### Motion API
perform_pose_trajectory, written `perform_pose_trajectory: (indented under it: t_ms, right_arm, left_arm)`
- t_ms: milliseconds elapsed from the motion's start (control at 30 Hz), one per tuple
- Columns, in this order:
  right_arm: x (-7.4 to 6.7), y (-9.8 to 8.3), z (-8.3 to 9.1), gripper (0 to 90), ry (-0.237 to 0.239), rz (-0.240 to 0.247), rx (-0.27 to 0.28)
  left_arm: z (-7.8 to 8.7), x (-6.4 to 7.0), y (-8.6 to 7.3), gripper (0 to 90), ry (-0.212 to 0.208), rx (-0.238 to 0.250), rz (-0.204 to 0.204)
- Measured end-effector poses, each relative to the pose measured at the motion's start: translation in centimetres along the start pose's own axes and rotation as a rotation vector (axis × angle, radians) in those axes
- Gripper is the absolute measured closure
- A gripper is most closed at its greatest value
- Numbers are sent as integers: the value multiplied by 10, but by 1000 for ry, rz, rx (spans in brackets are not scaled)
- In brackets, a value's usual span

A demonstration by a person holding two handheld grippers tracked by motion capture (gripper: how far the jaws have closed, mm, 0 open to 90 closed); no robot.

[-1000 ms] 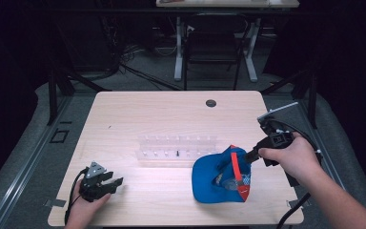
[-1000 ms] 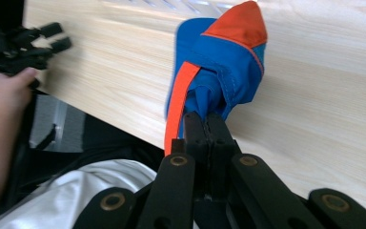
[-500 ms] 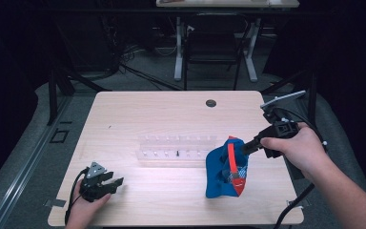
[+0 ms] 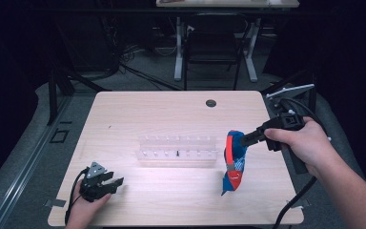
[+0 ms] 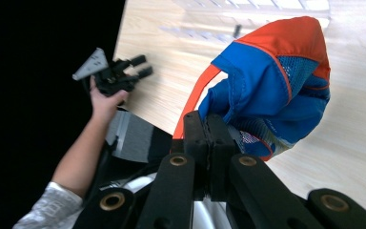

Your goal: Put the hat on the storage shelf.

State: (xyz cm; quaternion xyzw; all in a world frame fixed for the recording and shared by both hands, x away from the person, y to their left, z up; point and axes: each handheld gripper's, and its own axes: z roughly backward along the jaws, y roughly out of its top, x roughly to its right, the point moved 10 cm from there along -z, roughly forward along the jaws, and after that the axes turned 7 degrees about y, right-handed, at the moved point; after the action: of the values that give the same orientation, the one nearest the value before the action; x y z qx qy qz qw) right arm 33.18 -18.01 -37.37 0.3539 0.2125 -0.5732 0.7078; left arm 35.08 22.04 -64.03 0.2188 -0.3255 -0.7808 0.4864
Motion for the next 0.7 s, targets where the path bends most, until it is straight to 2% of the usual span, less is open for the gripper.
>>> perform_pose_trajectory:
  t_ms: [233, 567, 700]
  right_arm:
    - [-13, 11, 0, 900, 88, 16, 35]
    - [-35, 33, -7, 900, 241, 35, 87]
    - [-38, 39, -7, 900, 279, 32, 107]
  left_arm:
    - [0, 0, 0, 486, -2, -3, -5]
    - [0, 0, 0, 487, -1, -1, -2]
    - [0, 0, 0, 487, 0, -1, 6]
